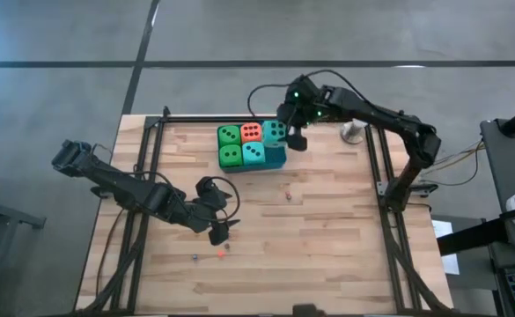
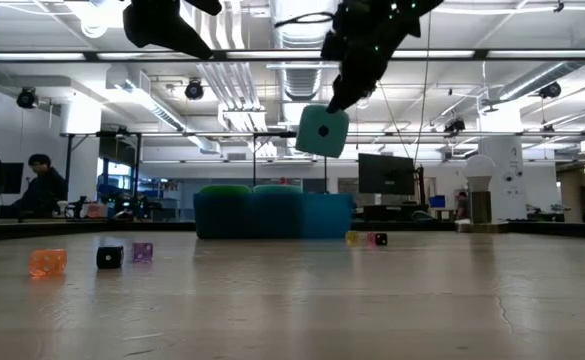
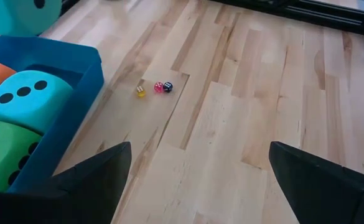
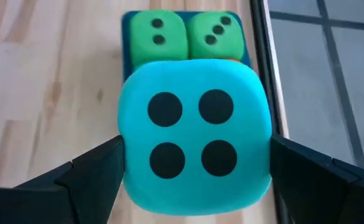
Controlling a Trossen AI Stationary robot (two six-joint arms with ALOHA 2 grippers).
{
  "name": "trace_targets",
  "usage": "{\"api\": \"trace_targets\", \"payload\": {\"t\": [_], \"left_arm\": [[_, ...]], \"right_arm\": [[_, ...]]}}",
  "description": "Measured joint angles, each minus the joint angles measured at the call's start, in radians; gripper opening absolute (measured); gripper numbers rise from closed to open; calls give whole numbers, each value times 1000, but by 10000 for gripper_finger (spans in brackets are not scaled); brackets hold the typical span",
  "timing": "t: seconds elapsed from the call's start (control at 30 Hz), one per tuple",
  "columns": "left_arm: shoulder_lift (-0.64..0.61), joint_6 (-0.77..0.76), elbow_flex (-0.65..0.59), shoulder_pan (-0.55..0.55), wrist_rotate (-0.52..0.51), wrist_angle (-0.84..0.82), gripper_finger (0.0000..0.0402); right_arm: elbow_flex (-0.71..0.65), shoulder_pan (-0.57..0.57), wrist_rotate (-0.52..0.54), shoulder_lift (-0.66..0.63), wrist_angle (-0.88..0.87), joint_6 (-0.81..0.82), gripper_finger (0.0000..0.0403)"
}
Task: Pick & Place Dice
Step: Put the blue dice into the blue bin
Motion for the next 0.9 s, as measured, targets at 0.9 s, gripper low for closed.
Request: {"api": "trace_targets", "payload": {"t": [0.9], "left_arm": [[0,0,0,0,0,0,382]], "right_arm": [[153,-119,-11,272,-40,-144,357]]}}
